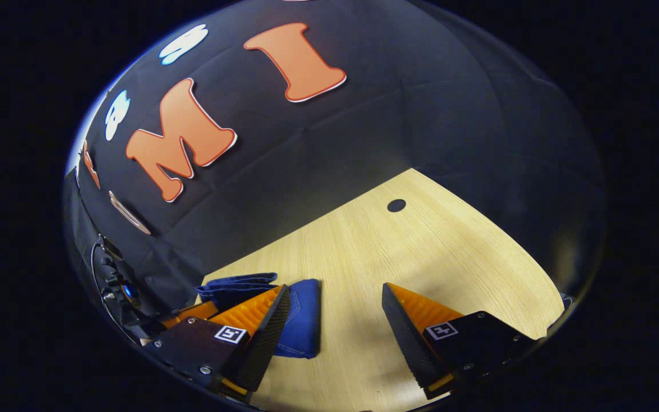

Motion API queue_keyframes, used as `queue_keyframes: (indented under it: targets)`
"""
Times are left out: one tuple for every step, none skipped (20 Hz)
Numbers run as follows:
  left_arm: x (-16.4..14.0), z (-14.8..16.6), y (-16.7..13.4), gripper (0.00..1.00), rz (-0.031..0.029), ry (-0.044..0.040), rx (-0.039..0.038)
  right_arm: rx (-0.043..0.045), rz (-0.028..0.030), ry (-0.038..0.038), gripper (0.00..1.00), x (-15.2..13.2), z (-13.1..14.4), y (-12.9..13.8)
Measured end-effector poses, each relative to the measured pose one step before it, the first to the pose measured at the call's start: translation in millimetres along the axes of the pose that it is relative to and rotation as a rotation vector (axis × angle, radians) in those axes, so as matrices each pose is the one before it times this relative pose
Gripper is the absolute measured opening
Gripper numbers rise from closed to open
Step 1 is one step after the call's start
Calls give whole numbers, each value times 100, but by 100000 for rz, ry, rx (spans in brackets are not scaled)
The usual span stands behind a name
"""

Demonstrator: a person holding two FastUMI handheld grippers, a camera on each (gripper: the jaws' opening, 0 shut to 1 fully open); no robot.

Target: Grasp the waist and the cuffs of the jeans and fold them to make the two legs overlap; first hold the waist and fold one-third of the jeans toward the cuffs, then hold the cuffs and fold the remaining one-third in the same direction to finish folding.

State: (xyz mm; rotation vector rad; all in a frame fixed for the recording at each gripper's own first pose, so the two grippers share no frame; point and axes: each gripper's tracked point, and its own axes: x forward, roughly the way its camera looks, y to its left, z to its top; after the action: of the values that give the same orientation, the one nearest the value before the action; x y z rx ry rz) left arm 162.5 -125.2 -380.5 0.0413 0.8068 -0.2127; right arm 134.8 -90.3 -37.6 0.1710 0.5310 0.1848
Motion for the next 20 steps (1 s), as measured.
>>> queue_keyframes:
  targets:
    - [880,-1234,-616,4,939,2829,3598,-406,-406,662,98,-198,-358,-422]
    - [847,-1187,-432,4,2451,2526,3536,-768,-71,578,98,-190,-335,-220]
    - [925,-1056,-485,3,2942,2769,3512,-1072,-358,499,98,-181,-275,-286]
    - [798,-1039,-962,4,3103,2576,2376,-1281,-527,486,98,-19,-238,-221]
    - [517,-882,-595,4,2562,3336,1885,-1300,-323,389,98,-235,-175,-193]
    - [993,-1057,-1303,4,-1313,3234,117,-1045,10,362,98,-38,-109,37]
    - [1207,-1017,-1147,6,-1966,2400,-1502,-903,117,253,98,-177,-116,18]
    - [-295,-648,-688,19,-726,1778,-1151,-888,-96,127,98,-114,-180,-26]
    - [101,-398,-258,31,318,1057,-279,-831,-94,389,98,-94,-191,-4]
    - [88,-258,-1008,32,-4057,947,-1792,-755,-347,218,98,-130,-112,2]
    - [-427,-190,-1663,55,-6516,793,-3602,-1090,-203,368,98,10,-85,-44]
    - [-874,-20,-1286,77,-3485,719,-1811,-1490,-464,601,98,-93,-173,-172]
    - [-888,593,-74,100,456,-1334,912,-1581,-958,692,98,-61,-135,-121]
    - [199,111,-287,100,-2309,-932,1449,-1313,-913,159,98,-101,35,-10]
    - [-979,455,-887,99,-5360,-1346,-1268,-838,-168,-508,98,-161,304,176]
    - [-1084,567,-1239,98,-6307,-2283,-3237,-602,356,-715,98,-277,288,516]
    - [-1421,1061,-1211,98,-5352,-3488,-3150,-752,345,-1114,98,-283,311,537]
    - [-1579,1368,-812,98,-3286,-4369,-1665,-1001,-33,-1068,98,-170,267,631]
    - [-1556,1449,194,96,-85,-4418,60,-1161,-694,-1802,98,-491,437,466]
    - [-1589,1224,734,98,2036,-5151,1235,-1857,690,-1880,98,-482,491,721]
